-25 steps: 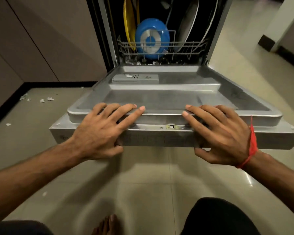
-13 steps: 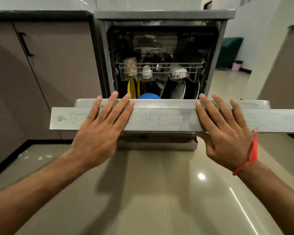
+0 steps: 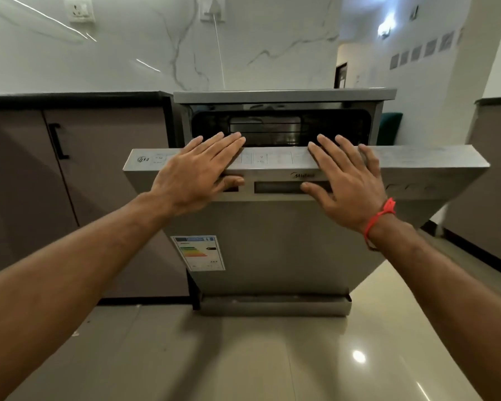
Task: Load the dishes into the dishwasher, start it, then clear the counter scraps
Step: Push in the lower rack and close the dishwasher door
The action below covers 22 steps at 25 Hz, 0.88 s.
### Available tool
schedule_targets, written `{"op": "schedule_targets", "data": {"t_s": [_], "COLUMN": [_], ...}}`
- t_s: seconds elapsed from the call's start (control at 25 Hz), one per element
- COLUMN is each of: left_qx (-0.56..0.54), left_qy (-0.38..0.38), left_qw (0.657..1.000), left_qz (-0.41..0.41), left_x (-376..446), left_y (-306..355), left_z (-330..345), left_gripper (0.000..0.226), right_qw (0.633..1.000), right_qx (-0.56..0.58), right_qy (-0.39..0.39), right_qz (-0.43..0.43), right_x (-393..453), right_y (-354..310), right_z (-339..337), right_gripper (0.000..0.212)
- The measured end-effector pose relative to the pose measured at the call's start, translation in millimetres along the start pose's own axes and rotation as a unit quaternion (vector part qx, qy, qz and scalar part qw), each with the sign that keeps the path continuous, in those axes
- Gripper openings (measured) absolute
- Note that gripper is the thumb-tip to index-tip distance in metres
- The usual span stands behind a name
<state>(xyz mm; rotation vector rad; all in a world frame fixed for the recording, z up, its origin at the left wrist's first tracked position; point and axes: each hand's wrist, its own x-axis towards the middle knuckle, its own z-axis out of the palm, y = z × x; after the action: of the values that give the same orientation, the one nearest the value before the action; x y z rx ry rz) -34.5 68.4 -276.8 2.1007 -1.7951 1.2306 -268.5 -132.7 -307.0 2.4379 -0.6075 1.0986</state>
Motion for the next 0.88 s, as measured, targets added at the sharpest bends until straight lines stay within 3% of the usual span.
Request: {"op": "schedule_targets", "data": {"t_s": [0.16,0.48,0.72,0.88], "left_qx": [0.004,-0.056,-0.057,-0.042], "left_qy": [0.019,-0.002,-0.062,-0.002], "left_qw": [1.000,0.996,0.982,0.986], "left_qz": [-0.002,-0.069,-0.171,-0.160], "left_x": [44.9,138.7,182.7,186.3], "left_y": [-32.0,-95.1,-124.7,-134.0], "left_z": [18.0,56.3,103.4,137.3], "left_gripper": [0.086,0.130,0.118,0.097], "right_qw": [1.000,0.995,0.980,0.987], "right_qx": [-0.004,-0.037,0.013,0.016], "right_qy": [-0.005,-0.077,-0.172,-0.125], "right_qz": [0.025,0.049,0.096,0.097], "right_x": [53.7,154.4,225.9,242.4], "right_y": [12.6,41.4,54.2,60.9], "right_z": [22.4,66.9,99.3,131.8], "right_gripper": [0.067,0.084,0.079,0.077]}}
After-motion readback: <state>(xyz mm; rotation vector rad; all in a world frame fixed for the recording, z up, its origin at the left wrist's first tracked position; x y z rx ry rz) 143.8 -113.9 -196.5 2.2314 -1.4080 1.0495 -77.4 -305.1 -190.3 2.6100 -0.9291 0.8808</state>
